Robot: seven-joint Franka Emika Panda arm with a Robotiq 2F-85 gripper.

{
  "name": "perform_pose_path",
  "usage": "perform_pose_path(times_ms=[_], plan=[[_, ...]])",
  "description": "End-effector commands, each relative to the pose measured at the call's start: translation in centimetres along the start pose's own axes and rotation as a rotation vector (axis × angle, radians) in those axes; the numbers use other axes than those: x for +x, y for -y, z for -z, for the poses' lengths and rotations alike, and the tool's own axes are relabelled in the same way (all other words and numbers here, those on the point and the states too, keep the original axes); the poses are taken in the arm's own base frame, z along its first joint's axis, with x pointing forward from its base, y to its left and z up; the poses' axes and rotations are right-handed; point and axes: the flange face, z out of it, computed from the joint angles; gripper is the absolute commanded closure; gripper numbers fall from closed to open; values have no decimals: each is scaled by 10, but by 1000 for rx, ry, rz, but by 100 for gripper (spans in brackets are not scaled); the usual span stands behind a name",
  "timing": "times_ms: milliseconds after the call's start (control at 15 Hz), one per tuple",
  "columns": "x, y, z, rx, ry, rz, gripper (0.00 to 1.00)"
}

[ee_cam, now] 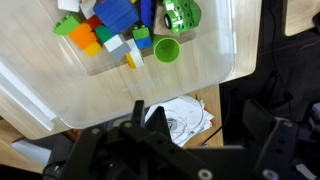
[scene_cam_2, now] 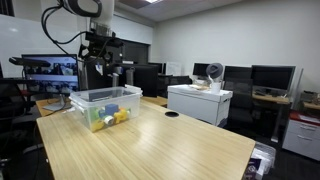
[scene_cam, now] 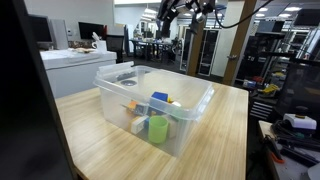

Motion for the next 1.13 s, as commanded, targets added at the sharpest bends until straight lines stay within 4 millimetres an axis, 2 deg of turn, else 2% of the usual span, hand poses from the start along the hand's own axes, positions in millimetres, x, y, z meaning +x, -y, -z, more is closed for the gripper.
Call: perform_pose_path(times_ms=[0, 200, 533, 600, 1067], plan=[[-26, -16, 19, 22, -12, -198, 0], [-63, -38, 28, -11, -58, -434, 0], [-66, -48, 51, -57, -155, -681, 0], [-69, -45, 41, -45, -101, -601, 0], [-67, -46, 42, -47, -105, -608, 0]])
